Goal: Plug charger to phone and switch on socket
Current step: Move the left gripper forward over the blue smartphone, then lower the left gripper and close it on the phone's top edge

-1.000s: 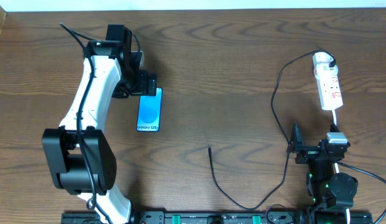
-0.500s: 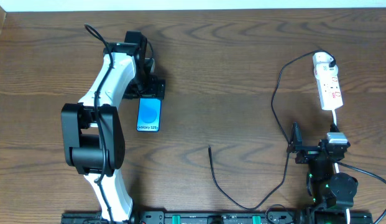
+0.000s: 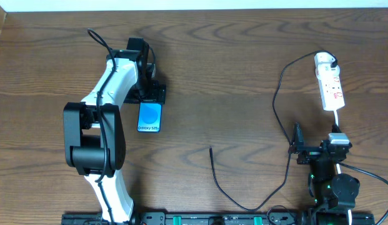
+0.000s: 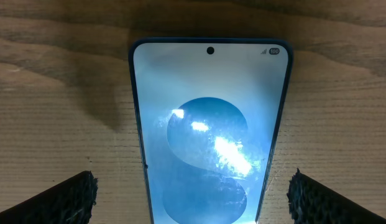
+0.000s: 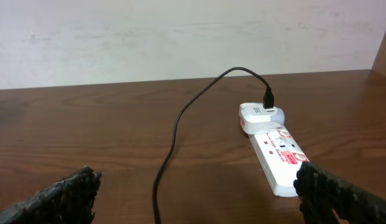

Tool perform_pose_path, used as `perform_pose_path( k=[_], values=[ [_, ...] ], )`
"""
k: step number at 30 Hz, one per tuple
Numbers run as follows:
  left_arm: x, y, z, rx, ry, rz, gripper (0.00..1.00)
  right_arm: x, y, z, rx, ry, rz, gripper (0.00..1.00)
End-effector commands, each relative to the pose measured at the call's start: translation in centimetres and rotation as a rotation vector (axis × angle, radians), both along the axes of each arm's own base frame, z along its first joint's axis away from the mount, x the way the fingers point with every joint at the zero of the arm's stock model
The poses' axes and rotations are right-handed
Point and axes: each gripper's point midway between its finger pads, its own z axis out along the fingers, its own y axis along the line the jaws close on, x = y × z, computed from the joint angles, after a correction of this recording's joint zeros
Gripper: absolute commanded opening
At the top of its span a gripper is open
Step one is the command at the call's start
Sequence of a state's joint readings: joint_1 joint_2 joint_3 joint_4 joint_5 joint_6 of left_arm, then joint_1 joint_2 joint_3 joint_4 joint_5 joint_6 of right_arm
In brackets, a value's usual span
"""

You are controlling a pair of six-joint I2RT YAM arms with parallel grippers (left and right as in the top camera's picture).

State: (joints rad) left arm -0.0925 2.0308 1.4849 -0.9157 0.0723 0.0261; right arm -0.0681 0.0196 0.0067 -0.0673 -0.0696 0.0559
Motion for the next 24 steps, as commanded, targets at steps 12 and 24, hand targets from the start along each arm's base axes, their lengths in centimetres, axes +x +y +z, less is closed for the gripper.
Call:
perform_pose_path(
  k=[12, 24],
  values=[
    [-0.4, -0.4, -0.4, -0.029, 0.016, 0.013, 0.98, 0.0, -0.2, -0.2, -0.012, 0.007, -0.008, 0.99],
    [-1.3, -0.4, -1.9, -0.030, 0.031, 0.013, 0.98, 0.0, -0.2, -0.2, -0.012, 0.007, -0.008, 0.99]
  ],
)
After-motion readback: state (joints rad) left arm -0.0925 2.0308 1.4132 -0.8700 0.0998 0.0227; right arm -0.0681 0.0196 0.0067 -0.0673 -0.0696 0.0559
